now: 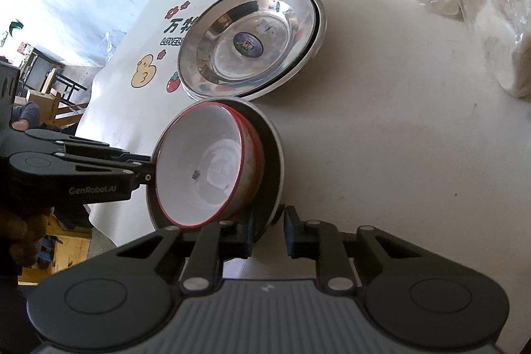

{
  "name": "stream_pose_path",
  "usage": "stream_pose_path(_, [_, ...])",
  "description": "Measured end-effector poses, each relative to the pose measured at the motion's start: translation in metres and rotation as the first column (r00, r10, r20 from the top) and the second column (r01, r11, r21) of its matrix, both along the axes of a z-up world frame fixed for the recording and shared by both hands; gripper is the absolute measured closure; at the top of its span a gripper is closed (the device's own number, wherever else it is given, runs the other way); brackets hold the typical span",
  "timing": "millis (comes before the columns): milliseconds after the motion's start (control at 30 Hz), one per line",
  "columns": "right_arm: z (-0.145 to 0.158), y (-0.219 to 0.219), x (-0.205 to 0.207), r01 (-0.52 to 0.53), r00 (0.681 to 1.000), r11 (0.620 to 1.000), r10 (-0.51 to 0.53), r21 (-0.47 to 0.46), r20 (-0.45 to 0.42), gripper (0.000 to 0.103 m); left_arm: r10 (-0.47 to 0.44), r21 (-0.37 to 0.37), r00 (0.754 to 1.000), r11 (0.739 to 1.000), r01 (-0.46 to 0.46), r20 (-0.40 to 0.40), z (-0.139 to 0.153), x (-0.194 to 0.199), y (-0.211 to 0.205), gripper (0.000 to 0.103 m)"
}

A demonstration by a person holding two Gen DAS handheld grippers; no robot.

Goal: Organize plates and bowls
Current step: 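Close the left gripper on the steel bowl rim while the right gripper closes too, then lift the bowl stack with both grippers and carry it over the plate stack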

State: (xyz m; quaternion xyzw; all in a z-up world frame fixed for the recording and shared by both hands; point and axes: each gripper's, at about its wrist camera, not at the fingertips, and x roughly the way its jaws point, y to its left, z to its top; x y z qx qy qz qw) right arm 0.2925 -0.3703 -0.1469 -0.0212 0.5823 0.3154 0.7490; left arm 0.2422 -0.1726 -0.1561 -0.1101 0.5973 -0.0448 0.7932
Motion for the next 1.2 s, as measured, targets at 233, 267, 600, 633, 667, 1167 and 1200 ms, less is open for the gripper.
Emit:
stream_pose_path(233, [0.0, -0.002, 0.0, 0.053, 0.998, 0.999, -0.053, 0.005, -0.02, 0.084, -0.037, -0.024, 0.999, 0.999, 0.037, -0.019, -0.004, 0.005, 0.002, 0.092])
stream_pose_path(267, [0.0, -0.002, 0.0, 0.063, 0.998, 0.998, -0.063, 0.004, -0.022, 0.085, -0.044, -0.028, 0.999, 0.999, 0.043, -0.025, -0.005, 0.006, 0.003, 0.092])
stream_pose_path(600, [-0.007, -0.007, 0.004, 0.22, 0.97, 0.976, -0.218, 0.007, -0.106, 0.088, -0.089, -0.081, 0.993, 0.993, 0.083, -0.073, -0.012, 0.019, 0.009, 0.09])
stream_pose_path(633, [-0.007, -0.007, 0.003, 0.229, 0.968, 0.973, -0.227, 0.003, -0.105, 0.088, -0.094, -0.078, 0.993, 0.993, 0.089, -0.07, -0.012, 0.018, 0.008, 0.09])
stream_pose_path(667, [-0.006, -0.006, 0.003, 0.234, 0.967, 0.972, -0.233, -0.003, -0.1, 0.088, -0.103, -0.074, 0.992, 0.992, 0.098, -0.067, -0.012, 0.018, 0.007, 0.09])
stream_pose_path(1167, [0.004, -0.028, 0.002, 0.369, 0.922, 0.929, -0.362, 0.025, -0.136, 0.09, -0.14, -0.157, 0.988, 0.979, 0.127, -0.072, -0.007, 0.028, 0.01, 0.092])
stream_pose_path(1200, [0.005, -0.028, 0.002, 0.374, 0.92, 0.927, -0.368, 0.027, -0.135, 0.09, -0.144, -0.16, 0.987, 0.978, 0.131, -0.069, -0.006, 0.03, 0.01, 0.092])
